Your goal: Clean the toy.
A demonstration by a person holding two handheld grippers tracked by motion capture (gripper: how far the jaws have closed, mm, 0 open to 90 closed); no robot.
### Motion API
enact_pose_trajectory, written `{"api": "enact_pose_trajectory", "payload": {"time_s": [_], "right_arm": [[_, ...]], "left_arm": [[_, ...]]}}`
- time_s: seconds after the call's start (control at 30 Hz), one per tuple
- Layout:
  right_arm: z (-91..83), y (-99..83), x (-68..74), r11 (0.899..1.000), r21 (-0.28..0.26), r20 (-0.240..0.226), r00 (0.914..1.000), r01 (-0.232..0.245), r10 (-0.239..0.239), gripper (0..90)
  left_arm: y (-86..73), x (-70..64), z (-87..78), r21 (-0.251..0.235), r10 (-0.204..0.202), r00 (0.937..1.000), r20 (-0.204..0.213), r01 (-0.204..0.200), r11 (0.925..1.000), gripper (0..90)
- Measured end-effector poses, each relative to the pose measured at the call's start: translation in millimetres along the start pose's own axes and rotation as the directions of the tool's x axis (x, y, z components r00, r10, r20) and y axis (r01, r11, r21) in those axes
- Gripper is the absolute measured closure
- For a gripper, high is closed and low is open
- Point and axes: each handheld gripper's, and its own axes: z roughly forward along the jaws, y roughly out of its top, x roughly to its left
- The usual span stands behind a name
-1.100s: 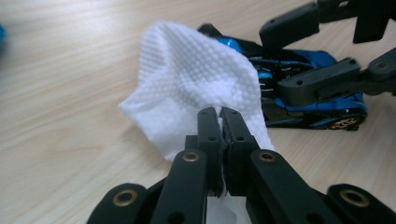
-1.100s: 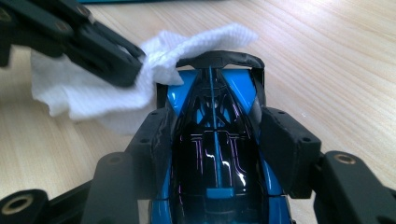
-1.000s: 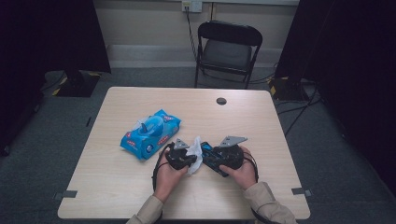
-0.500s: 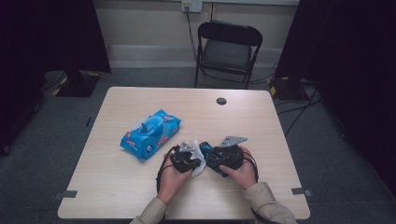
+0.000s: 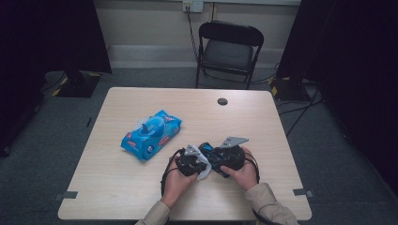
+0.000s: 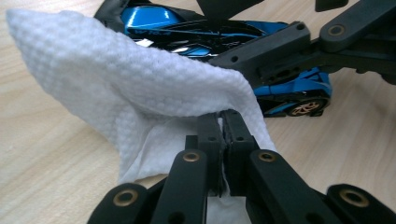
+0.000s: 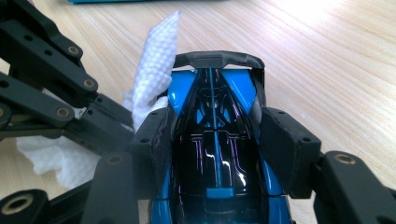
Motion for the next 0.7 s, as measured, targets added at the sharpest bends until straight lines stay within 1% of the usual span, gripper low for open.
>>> {"api": "enact_pose_trajectory", "payload": {"time_s": [0.07, 0.17, 0.23, 0.27, 0.33, 0.4, 0.43, 0.47, 0.53, 0.57, 0.6, 0.7], "right_arm": [[0.3, 0.3, 0.3, 1.000, 0.000, 0.001, 1.0000, 0.003, -0.003, 44.0], [0.2, 0.1, 0.1, 1.000, -0.001, 0.000, 1.0000, 0.002, -0.002, 44.0], [0.3, 0.0, -0.1, 1.000, -0.002, -0.001, 1.0000, 0.000, 0.000, 44.0], [0.3, 0.0, -0.1, 1.000, -0.001, -0.001, 1.0000, 0.000, 0.000, 44.0], [0.4, 0.1, 0.1, 1.000, -0.001, 0.000, 1.0000, 0.002, -0.002, 44.0], [0.4, 0.1, 0.0, 1.000, -0.002, -0.001, 1.0000, 0.000, 0.000, 44.0], [0.4, 0.1, 0.0, 1.000, -0.002, -0.001, 1.0000, -0.001, 0.001, 44.0], [0.4, 0.1, 0.0, 1.000, -0.002, -0.001, 1.0000, 0.000, 0.000, 44.0], [0.5, 0.1, 0.1, 1.000, -0.001, 0.000, 1.0000, 0.000, 0.000, 44.0], [0.4, 0.2, 0.1, 1.000, -0.001, 0.000, 1.0000, 0.000, 0.000, 44.0], [0.4, 0.2, 0.1, 1.000, -0.001, 0.000, 1.0000, 0.000, 0.000, 44.0], [0.5, 0.0, -0.3, 1.000, -0.003, -0.003, 1.0000, -0.003, 0.003, 44.0]], "left_arm": [[-0.1, -3.8, 1.9, 0.000, 0.009, 0.9999, 0.011, -0.009, 1.0000, 87.9], [1.3, -7.2, 3.1, 0.011, 0.022, 0.9997, 0.011, -0.022, 0.9997, 87.9], [1.1, -7.4, 3.5, 0.012, 0.022, 0.9996, 0.017, -0.022, 0.9997, 88.0], [0.6, -8.0, 4.1, 0.005, 0.022, 0.9997, 0.013, -0.022, 0.9997, 87.9], [0.7, -8.5, 4.2, 0.008, 0.024, 0.9996, 0.017, -0.024, 0.9997, 87.9], [0.8, -11.3, 5.6, 0.010, 0.028, 0.9993, 0.025, -0.028, 0.9996, 87.9], [0.5, -12.6, 6.7, 0.003, 0.023, 0.9993, 0.030, -0.023, 0.9997, 87.9], [0.6, -13.4, 7.2, 0.006, 0.033, 0.9990, 0.032, -0.033, 0.9994, 87.9], [0.7, -14.1, 7.5, 0.006, 0.034, 0.9989, 0.033, -0.034, 0.9994, 87.9], [0.5, -16.0, 8.8, 0.003, 0.032, 0.9987, 0.040, -0.032, 0.9995, 87.9], [0.6, -18.1, 9.8, 0.002, 0.040, 0.9984, 0.041, -0.040, 0.9992, 87.9], [0.5, -20.0, 10.6, 0.001, 0.040, 0.9982, 0.044, -0.040, 0.9992, 87.9]]}}
